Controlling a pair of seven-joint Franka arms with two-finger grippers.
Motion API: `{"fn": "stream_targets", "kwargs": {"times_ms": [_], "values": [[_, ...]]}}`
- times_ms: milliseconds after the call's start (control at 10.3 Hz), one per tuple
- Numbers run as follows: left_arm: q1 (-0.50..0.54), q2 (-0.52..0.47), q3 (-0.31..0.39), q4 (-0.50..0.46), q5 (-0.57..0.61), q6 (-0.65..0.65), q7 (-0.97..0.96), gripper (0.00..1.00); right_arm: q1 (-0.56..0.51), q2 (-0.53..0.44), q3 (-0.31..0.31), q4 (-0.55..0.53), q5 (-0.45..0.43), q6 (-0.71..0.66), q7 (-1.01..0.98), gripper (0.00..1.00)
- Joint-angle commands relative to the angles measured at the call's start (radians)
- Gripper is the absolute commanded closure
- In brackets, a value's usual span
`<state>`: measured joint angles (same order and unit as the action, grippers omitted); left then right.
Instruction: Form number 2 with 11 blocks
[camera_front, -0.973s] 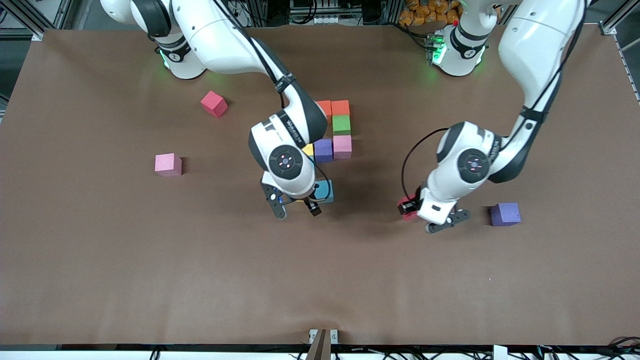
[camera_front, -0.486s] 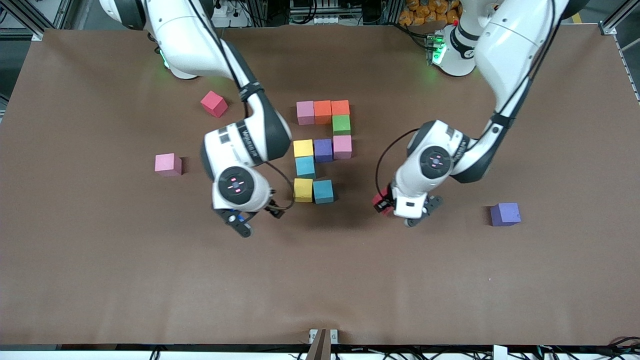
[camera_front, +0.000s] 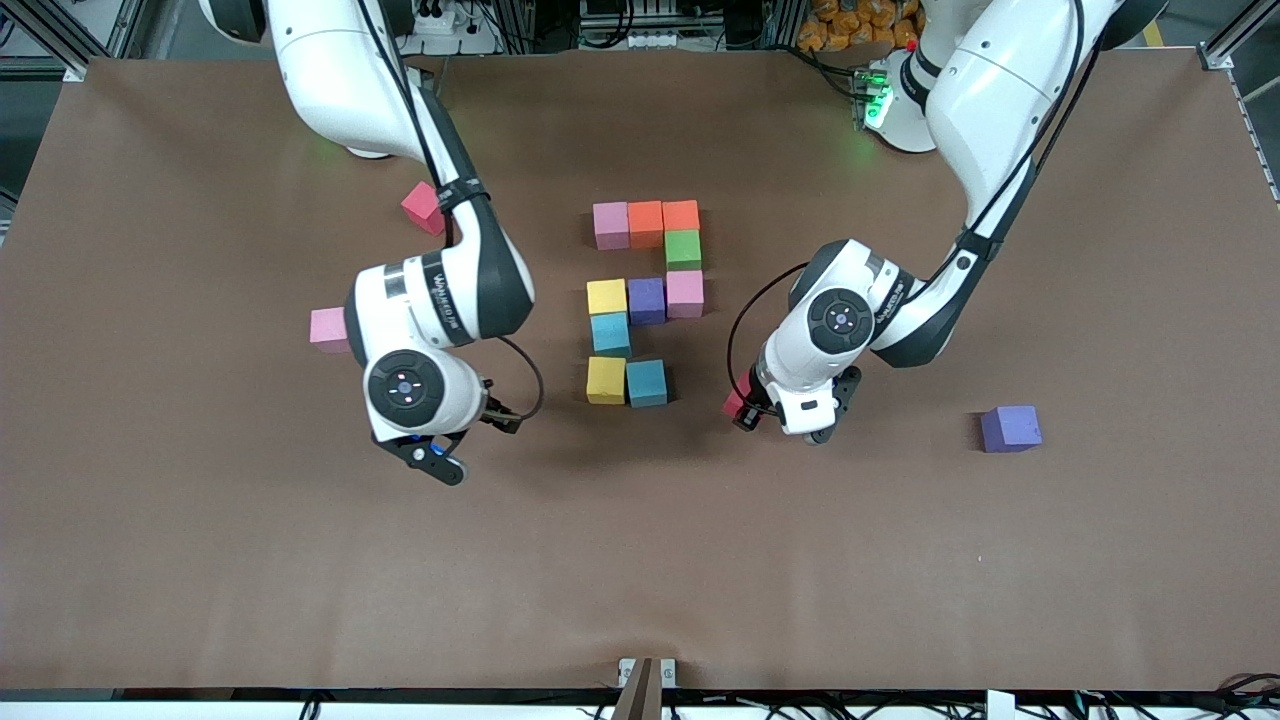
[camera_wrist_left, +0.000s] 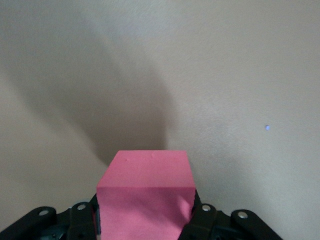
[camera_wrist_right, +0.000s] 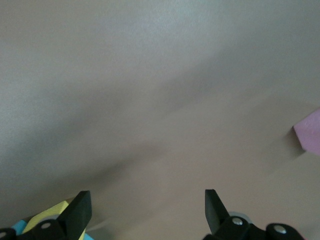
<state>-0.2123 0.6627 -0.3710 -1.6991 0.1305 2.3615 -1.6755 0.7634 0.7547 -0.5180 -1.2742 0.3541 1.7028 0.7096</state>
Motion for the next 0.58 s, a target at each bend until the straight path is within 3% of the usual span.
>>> {"fn": "stream_targets", "kwargs": {"times_ms": [0, 292, 486], "values": [[-0.032, 0.029, 0.012, 0.018, -0.002, 0.050, -0.143, 0.65, 0.025, -0.162, 0.003, -0.247, -0.032, 0.153, -0.112, 0.00], [-0.079, 0.052, 0.027, 0.029, -0.003, 0.081, -0.307, 0.65, 0.010, -0.227, 0.000, -0.339, -0.035, 0.201, -0.304, 0.00], [-0.162, 0.061, 0.099, 0.059, -0.003, 0.085, -0.453, 0.65, -0.006, -0.238, -0.005, -0.341, -0.035, 0.193, -0.390, 0.00]]}}
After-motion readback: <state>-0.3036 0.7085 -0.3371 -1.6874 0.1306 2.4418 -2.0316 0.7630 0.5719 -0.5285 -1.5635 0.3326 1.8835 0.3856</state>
